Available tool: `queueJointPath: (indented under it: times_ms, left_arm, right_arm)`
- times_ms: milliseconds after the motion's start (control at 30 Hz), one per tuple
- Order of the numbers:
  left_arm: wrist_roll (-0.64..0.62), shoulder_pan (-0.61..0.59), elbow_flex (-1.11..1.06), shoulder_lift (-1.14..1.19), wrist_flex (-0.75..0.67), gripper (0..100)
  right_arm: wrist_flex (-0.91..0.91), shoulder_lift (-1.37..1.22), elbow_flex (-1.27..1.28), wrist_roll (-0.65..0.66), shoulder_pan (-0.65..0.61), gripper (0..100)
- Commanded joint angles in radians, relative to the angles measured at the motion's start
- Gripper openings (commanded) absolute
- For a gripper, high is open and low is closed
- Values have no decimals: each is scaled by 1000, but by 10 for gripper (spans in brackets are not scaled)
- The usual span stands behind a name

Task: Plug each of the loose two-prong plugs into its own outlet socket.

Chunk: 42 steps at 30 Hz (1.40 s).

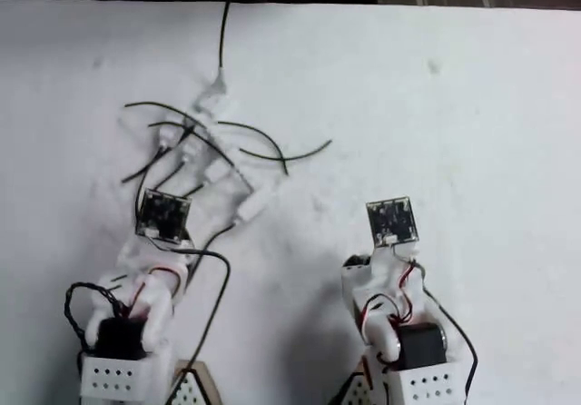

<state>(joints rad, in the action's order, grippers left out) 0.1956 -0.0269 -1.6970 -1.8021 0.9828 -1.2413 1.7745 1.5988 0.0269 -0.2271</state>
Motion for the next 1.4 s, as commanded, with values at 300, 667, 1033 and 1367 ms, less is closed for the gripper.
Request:
queueJointPath:
  times_ms: [300, 667, 1033, 1367]
  left_arm:
    - [-2, -10, 3, -7, 124, 24]
    - [-3, -8, 3, -7, 124, 24]
    - [-3, -8, 3, -7, 124, 24]
    - [-3, -8, 3, -7, 124, 24]
  right_arm:
    - [-4, -7, 94, 0, -10, 18]
    - [1, -7, 94, 5, -1, 20]
    - [1, -7, 94, 6, -1, 20]
    - [1, -7, 94, 6, -1, 20]
